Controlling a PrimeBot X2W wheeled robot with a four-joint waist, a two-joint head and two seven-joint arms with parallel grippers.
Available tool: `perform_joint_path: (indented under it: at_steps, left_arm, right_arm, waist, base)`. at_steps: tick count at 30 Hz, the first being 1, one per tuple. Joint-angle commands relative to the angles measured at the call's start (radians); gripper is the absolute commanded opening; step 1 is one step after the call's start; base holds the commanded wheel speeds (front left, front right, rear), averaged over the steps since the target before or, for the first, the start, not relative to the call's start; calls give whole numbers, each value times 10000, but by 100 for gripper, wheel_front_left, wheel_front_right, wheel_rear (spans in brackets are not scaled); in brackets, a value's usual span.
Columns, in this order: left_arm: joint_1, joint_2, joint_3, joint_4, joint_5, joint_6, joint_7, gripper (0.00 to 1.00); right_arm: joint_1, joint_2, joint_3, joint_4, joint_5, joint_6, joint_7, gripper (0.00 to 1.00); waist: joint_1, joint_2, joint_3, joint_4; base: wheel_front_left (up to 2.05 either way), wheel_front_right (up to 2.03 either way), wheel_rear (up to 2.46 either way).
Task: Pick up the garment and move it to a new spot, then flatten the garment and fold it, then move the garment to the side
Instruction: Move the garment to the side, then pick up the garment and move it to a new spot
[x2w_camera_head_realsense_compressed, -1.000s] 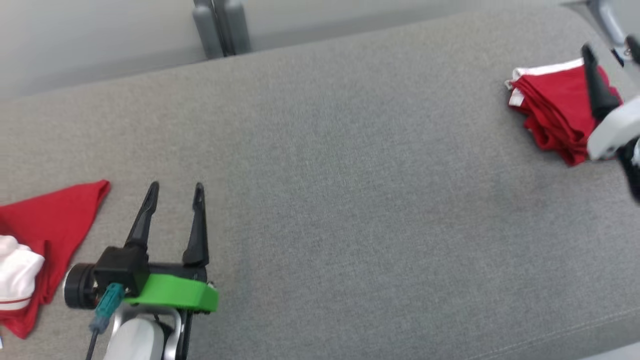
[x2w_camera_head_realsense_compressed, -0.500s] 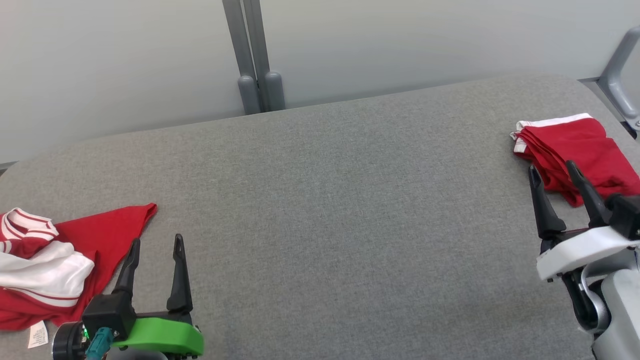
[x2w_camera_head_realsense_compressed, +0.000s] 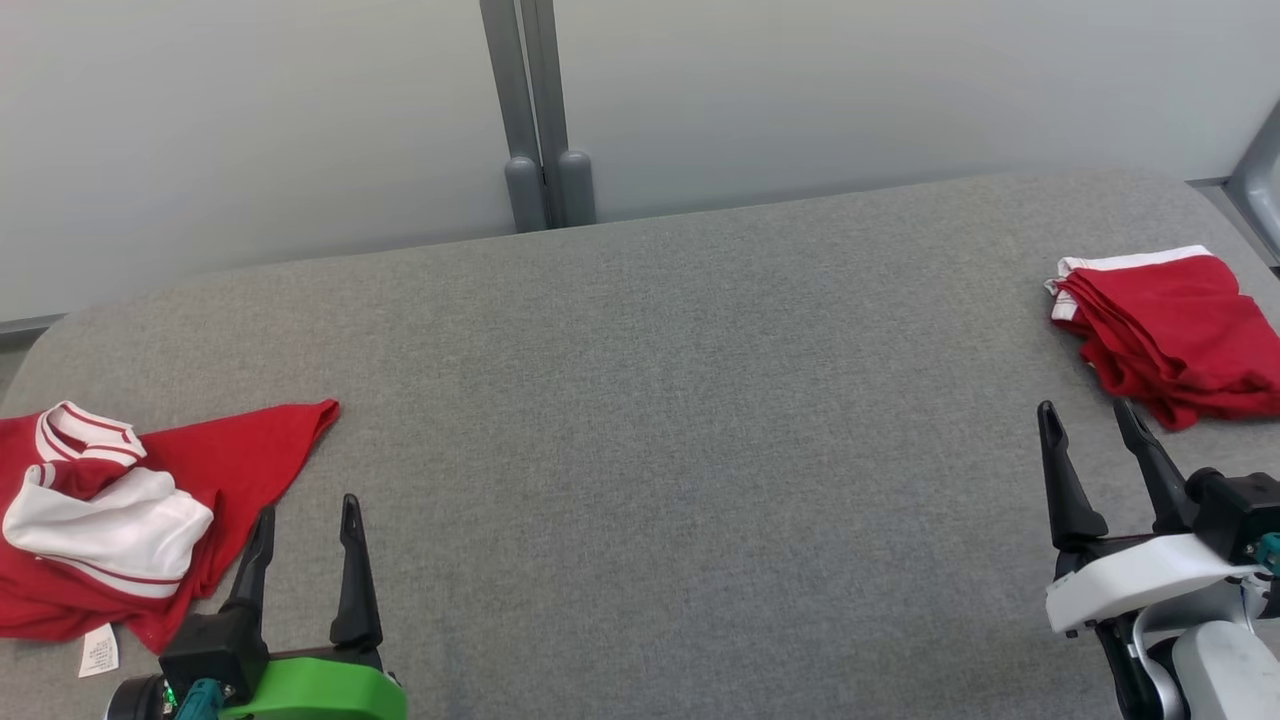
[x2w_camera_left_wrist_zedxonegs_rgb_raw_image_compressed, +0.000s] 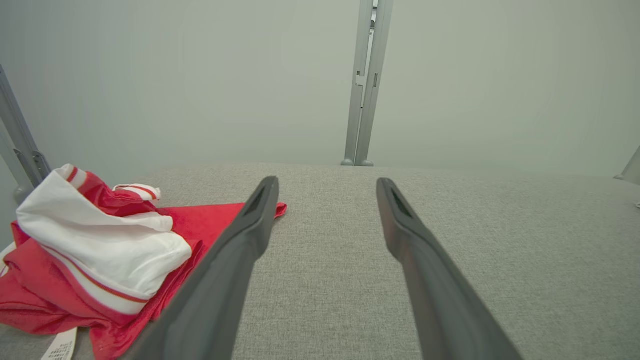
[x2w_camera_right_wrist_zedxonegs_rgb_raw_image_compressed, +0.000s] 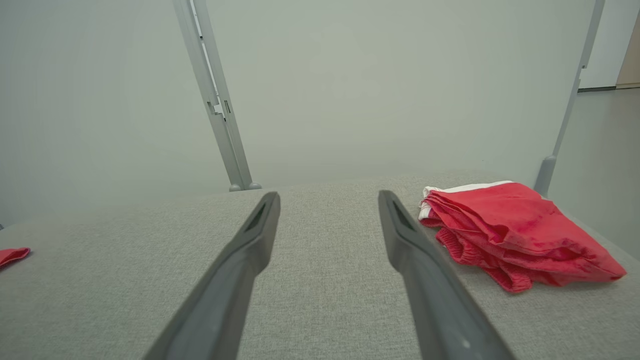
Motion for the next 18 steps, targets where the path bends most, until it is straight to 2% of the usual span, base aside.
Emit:
perform_joint_path:
  at_steps: [1, 18]
  left_arm:
    - [57, -20, 62, 3, 49, -44, -28, 100]
    - [-111, -236, 247, 63, 364, -294, -29, 100]
  right_arm:
    - [54, -19, 59, -43, -112, 1, -24, 100]
    - [0, 73, 257, -89, -168, 1, -25, 100]
  waist:
    - [0, 0, 6, 6]
    - [0, 0, 34, 287]
  base:
    - [0, 0, 0]
    - [0, 0, 0]
